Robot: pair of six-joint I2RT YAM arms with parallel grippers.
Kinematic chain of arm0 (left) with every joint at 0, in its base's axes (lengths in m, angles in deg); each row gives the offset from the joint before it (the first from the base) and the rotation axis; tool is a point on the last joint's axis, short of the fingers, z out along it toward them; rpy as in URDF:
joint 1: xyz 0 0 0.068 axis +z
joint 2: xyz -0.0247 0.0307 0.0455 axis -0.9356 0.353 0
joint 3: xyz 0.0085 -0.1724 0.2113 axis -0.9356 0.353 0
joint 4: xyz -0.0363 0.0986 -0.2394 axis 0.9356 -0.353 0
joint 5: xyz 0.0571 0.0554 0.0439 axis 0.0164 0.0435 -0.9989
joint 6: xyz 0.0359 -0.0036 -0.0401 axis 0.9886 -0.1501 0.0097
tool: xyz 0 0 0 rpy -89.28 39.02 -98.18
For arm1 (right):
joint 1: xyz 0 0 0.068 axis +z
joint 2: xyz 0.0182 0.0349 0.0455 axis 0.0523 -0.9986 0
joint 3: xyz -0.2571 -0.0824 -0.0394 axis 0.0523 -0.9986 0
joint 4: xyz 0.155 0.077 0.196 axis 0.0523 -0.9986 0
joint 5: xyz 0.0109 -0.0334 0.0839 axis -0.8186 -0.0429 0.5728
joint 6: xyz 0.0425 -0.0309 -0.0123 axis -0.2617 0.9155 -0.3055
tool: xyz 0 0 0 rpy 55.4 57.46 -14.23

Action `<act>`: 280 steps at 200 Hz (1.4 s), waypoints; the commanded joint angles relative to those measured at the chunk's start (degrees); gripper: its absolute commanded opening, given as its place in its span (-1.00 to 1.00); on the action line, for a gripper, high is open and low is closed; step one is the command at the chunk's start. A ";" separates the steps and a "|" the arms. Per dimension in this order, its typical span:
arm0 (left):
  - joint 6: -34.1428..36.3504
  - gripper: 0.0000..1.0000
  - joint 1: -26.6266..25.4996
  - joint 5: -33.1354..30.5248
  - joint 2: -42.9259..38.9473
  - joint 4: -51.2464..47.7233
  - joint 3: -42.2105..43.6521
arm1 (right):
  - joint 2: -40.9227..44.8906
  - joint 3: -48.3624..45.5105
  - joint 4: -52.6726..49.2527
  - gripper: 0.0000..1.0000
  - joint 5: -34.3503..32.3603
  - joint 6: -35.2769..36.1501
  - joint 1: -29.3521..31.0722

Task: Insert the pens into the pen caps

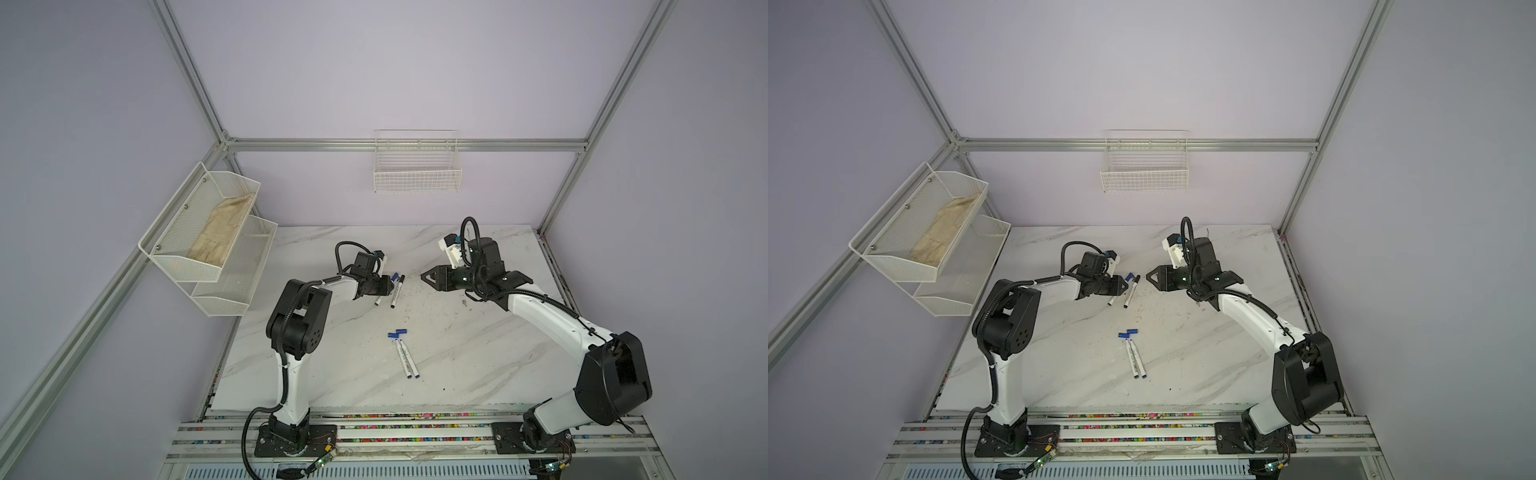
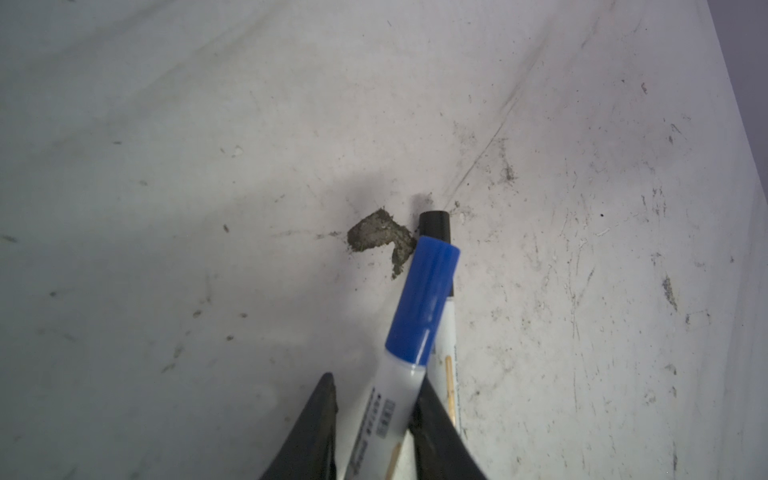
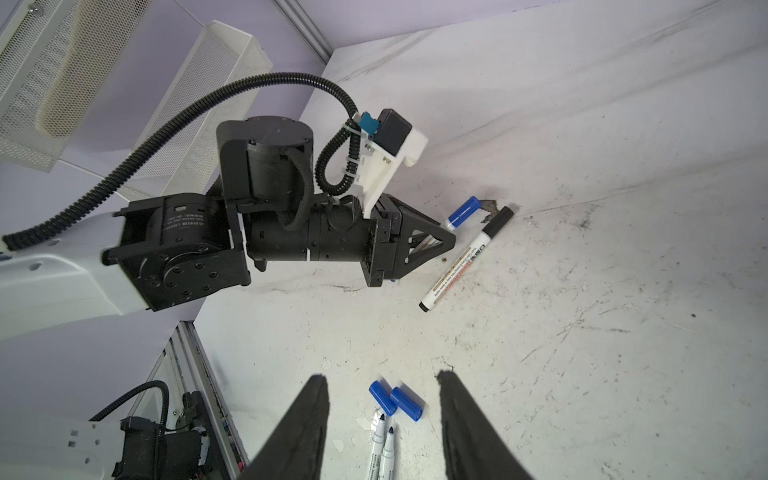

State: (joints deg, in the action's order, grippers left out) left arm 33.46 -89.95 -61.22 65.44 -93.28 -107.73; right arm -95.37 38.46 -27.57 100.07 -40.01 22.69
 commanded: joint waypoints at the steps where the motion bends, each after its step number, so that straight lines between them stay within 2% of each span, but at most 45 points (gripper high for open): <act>1: -1.29 -0.58 0.54 1.35 -3.60 2.20 1.20 | -0.76 0.44 -1.15 -0.08 0.41 0.52 -0.19; 57: -4.11 -0.72 0.60 -0.20 -13.86 4.22 2.89 | 0.08 0.55 -0.78 -0.07 1.90 0.55 -0.19; 101: -10.32 -0.75 0.06 0.48 -20.35 6.81 3.32 | -1.36 -0.29 6.54 0.00 8.77 -3.15 0.41; 133: -12.80 -0.75 -1.14 1.14 -22.58 8.69 4.11 | -4.40 3.12 6.11 0.06 9.60 -2.60 1.47; 207: -13.93 -0.78 -4.00 0.71 -25.09 13.35 6.92 | -12.11 8.76 9.62 0.02 10.55 -4.71 5.07; 280: -14.23 -0.78 -4.60 0.57 -27.26 14.68 8.06 | -12.49 8.02 10.41 -0.08 7.08 -4.41 5.09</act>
State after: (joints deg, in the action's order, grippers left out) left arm 20.06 -94.23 -61.06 41.02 -82.06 -101.72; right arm -108.05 46.14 -19.23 108.15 -44.23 27.70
